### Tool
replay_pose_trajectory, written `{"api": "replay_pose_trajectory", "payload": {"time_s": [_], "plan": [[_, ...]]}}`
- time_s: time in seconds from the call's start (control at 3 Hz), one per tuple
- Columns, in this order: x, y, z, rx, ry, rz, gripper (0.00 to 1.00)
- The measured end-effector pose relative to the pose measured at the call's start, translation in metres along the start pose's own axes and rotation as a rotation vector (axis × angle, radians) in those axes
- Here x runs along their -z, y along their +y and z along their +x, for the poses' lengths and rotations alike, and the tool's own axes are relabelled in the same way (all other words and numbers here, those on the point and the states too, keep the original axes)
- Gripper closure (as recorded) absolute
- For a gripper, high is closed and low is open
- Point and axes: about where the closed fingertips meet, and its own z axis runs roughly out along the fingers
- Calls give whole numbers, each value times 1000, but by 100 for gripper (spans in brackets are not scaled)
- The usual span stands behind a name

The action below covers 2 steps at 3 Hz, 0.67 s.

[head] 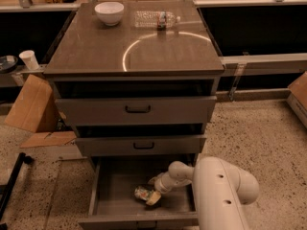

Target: Pick 7up can from bottom drawer and place on counter

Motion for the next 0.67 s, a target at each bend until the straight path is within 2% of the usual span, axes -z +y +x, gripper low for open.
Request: {"api": "replay_pose_trajectory", "payload": {"time_s": [0.33,0.67], "plan": [[3,0,-2,0,0,0,66],[8,2,-5,14,-12,25,89]]}}
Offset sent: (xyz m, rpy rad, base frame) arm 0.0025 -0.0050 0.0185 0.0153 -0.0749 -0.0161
